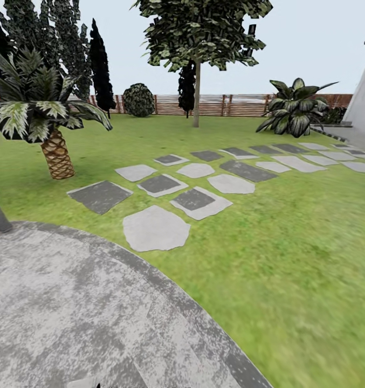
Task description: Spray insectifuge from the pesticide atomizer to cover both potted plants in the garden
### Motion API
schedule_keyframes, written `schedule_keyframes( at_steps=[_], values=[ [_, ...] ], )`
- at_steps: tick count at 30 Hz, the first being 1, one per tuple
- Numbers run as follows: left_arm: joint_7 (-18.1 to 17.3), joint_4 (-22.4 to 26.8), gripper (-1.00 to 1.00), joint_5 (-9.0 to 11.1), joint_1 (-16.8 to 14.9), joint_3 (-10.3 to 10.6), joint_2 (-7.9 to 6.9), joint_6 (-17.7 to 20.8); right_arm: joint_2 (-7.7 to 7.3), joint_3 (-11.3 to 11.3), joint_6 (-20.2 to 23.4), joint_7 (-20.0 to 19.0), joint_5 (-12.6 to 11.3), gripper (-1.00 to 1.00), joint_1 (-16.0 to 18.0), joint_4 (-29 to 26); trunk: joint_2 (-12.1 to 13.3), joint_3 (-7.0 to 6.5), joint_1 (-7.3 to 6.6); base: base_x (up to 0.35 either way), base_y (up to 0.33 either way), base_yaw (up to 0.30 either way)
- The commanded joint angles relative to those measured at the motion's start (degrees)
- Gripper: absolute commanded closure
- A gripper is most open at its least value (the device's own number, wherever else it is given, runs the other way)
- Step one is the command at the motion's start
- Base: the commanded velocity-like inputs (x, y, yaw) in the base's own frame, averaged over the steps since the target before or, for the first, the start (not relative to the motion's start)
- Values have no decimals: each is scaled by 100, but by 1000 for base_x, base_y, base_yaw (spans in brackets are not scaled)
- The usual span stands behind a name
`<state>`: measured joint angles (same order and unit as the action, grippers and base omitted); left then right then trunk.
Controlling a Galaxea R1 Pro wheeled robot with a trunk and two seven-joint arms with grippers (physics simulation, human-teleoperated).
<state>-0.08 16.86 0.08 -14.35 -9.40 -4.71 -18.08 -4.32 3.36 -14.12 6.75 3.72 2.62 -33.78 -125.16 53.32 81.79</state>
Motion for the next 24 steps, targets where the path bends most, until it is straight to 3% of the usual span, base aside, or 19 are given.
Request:
schedule_keyframes(
  at_steps=[1,10,24],
  values=[
    [-1,-7,-100,0,-6,-7,2,-20,1,7,-12,19,40,-100,1,2,-43,26,22,0,0,273],
    [12,-7,-100,0,-6,-9,1,-20,1,7,-12,19,41,-100,1,3,-404,211,219,0,0,273],
    [19,-6,-100,-8,-6,-2,13,-23,1,7,-12,19,41,-100,1,11,-404,260,219,0,0,273]
  ],
)
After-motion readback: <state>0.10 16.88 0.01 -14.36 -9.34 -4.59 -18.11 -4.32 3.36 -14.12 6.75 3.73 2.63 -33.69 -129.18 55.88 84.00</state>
